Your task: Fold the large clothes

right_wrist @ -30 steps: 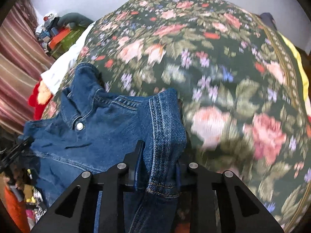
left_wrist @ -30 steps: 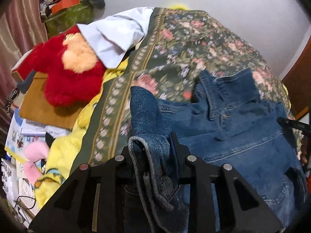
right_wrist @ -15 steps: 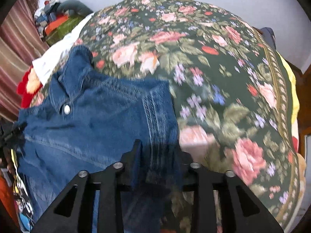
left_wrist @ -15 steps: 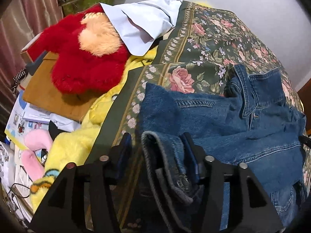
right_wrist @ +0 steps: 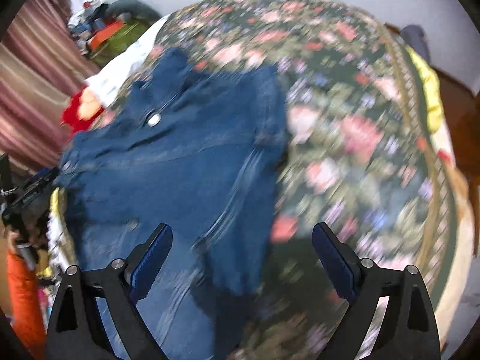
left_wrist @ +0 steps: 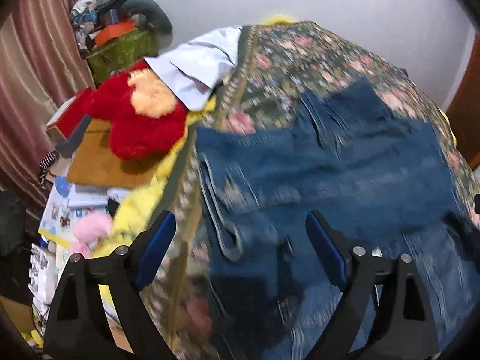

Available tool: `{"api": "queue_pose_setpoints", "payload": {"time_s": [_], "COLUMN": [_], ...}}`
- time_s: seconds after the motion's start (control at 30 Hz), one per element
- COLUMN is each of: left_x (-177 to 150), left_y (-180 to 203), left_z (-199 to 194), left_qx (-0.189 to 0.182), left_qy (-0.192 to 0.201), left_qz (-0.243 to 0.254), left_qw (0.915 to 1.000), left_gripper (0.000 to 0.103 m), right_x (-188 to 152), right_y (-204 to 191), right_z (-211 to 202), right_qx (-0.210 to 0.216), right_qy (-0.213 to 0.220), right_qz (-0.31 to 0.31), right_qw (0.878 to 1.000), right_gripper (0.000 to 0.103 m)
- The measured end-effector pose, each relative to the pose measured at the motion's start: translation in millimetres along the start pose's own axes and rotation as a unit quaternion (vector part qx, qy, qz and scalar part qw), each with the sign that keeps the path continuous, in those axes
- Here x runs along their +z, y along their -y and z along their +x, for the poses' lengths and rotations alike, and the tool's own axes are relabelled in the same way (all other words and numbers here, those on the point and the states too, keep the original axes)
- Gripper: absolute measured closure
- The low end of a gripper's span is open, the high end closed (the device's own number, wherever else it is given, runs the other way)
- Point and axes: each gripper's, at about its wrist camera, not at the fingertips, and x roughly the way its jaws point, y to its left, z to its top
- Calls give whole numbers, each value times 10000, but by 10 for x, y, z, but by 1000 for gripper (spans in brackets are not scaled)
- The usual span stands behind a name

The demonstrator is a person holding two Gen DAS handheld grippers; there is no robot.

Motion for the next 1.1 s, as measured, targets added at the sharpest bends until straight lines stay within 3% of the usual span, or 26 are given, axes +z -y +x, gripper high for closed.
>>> {"api": "queue_pose_setpoints", "payload": {"time_s": [0.17, 0.4, 0.53, 0.7, 0.9, 0.97, 1.03, 1.1], "left_x": [-532, -1300, -1607, -1933, -2197, -2247, -2271, -2312], "left_y": [24, -57, -216, -352, -375, -354, -281, -117], "left_z": [166, 370, 276, 138, 5, -5, -46, -127], "left_qx": [-134, 288, 17, -341, -622, -766, -728, -682], "left_qy": [-658, -1416, -1573, -1751, -1667, -1701, -1654, -1571], "left_qz": [-112, -167, -555, -1106, -1610, -1690, -1570, -1365], "left_qw": [9977, 9894, 9860, 9777, 9708, 9678, 9709, 9757], "left_gripper": [14, 14, 14, 14, 14, 15, 20, 33], "right_x": [-473, -1047, -1219, -1362, -1500, -1555, -1608, -1645], "right_y": [-252, -243, -169, -111, -237, -293, -349, -413], "right_z": [94, -43, -210, -411, -496, -519, -543, -555], "right_qx": [-62, -416, -374, 120, 424, 487, 490, 510], "right_qy": [-403, -521, -419, -312, -180, -115, -31, 63], "right_qz": [-379, -494, -303, 149, 196, 131, 37, -31], "right_qw": [9985, 9966, 9980, 9993, 9987, 9987, 9988, 9987], "right_gripper": [9, 9, 9, 9, 10, 18, 28, 41]}}
